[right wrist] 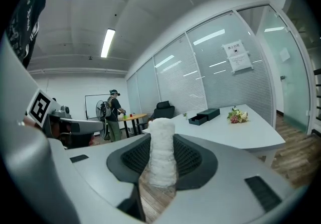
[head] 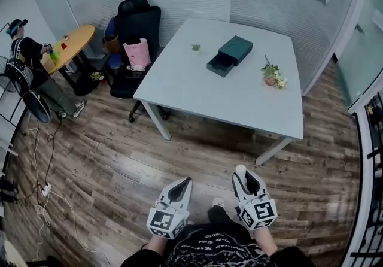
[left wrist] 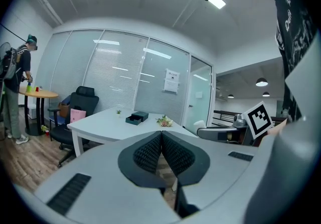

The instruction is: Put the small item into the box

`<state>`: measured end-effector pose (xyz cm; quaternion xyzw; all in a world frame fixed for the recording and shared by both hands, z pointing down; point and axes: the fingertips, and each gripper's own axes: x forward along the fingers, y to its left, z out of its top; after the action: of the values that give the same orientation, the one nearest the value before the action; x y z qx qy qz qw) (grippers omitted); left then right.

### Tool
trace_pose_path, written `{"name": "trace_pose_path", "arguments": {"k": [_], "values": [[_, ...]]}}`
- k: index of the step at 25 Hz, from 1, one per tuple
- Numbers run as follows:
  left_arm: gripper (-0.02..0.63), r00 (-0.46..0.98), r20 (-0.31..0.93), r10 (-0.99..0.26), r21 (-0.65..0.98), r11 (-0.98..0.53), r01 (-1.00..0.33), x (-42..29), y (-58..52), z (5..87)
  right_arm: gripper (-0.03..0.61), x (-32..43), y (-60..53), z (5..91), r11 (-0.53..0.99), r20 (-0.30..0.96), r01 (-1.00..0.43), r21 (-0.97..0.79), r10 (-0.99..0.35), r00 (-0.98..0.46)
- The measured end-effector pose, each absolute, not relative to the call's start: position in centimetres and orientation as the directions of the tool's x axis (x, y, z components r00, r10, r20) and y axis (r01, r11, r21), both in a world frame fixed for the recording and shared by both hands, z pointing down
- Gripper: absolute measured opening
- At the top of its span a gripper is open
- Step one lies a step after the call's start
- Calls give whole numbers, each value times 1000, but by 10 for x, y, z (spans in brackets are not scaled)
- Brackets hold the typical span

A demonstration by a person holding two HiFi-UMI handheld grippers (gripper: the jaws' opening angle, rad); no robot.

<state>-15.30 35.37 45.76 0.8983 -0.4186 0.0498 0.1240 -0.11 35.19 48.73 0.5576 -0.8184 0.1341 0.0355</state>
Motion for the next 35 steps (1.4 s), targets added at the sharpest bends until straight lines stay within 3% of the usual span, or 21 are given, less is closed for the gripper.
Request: {"name": "trace_pose_path", "arguments": {"k": [17, 35], "values": [[18, 625, 199, -755, 186, -597, -780, -51, 299, 469, 142, 80, 288, 501, 423, 215, -882, -206, -860, -463], [18, 687, 199, -699, 231, -648, -726, -25, 199, 487, 143, 94, 211, 514, 366, 245, -907, -206, -878, -410]]}}
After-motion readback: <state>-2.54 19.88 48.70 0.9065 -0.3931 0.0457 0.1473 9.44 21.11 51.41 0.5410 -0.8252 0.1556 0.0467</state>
